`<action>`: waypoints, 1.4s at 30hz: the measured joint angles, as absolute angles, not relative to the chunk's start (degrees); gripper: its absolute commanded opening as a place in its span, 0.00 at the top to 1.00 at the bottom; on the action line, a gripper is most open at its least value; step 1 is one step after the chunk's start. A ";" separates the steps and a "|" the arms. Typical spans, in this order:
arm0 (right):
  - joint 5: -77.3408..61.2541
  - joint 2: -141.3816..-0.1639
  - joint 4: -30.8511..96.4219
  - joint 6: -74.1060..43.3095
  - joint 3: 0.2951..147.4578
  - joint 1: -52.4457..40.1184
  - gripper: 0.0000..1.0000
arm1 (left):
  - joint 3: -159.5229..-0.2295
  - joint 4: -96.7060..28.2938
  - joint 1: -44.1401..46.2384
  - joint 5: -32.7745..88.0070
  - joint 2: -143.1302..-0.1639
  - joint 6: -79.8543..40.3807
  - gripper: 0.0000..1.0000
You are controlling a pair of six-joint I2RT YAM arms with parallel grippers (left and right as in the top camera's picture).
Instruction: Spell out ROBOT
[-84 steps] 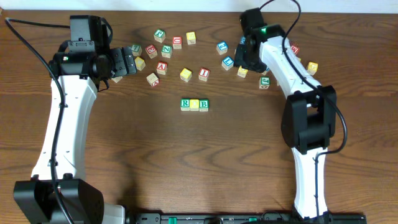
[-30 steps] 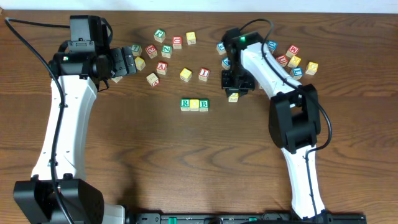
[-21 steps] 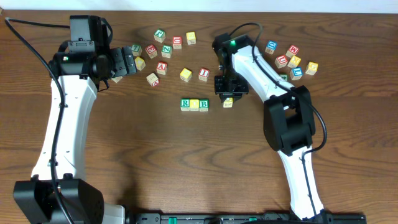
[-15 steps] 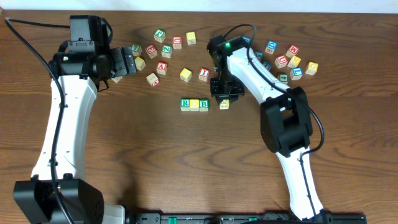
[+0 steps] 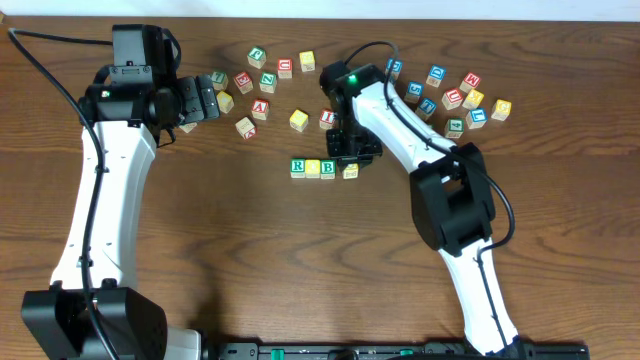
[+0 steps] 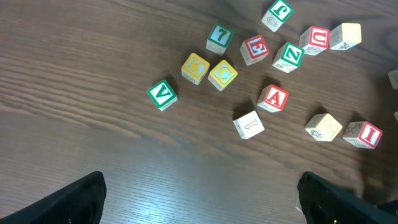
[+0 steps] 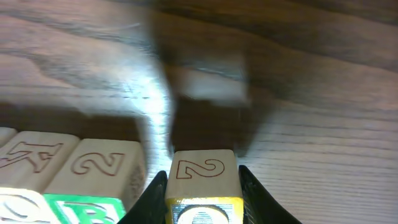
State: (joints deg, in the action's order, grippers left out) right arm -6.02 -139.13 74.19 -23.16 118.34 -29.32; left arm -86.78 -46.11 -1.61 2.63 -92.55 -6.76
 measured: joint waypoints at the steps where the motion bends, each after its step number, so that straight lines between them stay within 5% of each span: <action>1: -6.00 -139.13 74.00 -23.14 118.34 -29.50 0.75 | -86.78 -46.11 -1.61 2.63 -92.55 -6.74 0.03; 9: -6.02 -139.13 73.45 -22.96 118.34 -29.61 0.73 | -86.78 -46.11 -1.61 2.63 -92.58 -6.74 0.03; 22: -6.48 -139.13 74.08 -22.90 118.34 -29.61 0.56 | -86.78 -46.11 -1.61 2.63 -92.58 -6.74 0.03; 42: -6.74 -139.26 78.96 -21.47 124.11 -28.75 0.61 | -86.78 -46.11 -1.61 2.63 -92.58 -6.74 0.03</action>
State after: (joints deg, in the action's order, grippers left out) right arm -6.74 -139.26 78.96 -21.47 124.11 -28.75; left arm -86.78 -46.11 -1.61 2.63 -92.58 -6.74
